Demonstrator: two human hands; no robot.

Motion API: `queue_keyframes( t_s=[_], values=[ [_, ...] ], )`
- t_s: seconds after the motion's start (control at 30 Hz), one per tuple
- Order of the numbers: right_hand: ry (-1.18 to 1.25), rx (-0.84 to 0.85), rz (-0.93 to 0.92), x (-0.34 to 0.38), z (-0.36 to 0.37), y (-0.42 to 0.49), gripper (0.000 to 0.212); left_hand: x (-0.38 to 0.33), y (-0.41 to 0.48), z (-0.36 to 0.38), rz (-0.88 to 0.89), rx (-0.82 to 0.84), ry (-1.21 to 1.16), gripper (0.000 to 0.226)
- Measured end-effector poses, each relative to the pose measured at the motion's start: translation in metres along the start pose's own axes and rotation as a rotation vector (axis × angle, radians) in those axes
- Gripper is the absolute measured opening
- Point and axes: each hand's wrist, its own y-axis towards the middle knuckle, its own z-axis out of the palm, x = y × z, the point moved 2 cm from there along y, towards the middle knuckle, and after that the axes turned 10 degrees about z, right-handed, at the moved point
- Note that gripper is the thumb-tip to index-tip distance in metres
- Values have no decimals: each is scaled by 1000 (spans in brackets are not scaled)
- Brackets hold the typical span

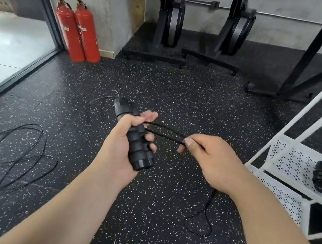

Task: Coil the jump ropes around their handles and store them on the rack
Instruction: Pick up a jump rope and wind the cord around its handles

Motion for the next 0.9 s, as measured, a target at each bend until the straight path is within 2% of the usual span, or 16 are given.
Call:
queue_keyframes(
  t_s=[0.1,0.2,0.27,0.4,0.5,0.6,0.7,0.8,0.9],
  values=[
    [-29,-62,-9,3,6,2,32,10,-8,7,-84,48,22,50],
    [-59,-68,-46,5,14,2,25,28,-21,18,-173,174,74,58],
    [-78,-52,-45,3,15,3,23,33,-23,20,-188,191,73,59],
    [-55,36,-5,-2,5,2,40,16,-9,11,-146,124,44,48],
    [4,67,26,-10,-7,0,34,-2,1,0,-65,39,8,39],
    [-12,25,38,-13,-12,-1,34,-13,7,-7,-5,-4,-2,39],
    [-23,-49,40,-9,-13,0,34,-9,5,-8,-27,-12,-11,42],
    [-29,-96,24,-5,-4,2,31,13,-8,4,-130,84,57,55],
    [-66,-75,-26,-2,7,3,23,36,-20,16,-197,194,116,63]
  ],
)
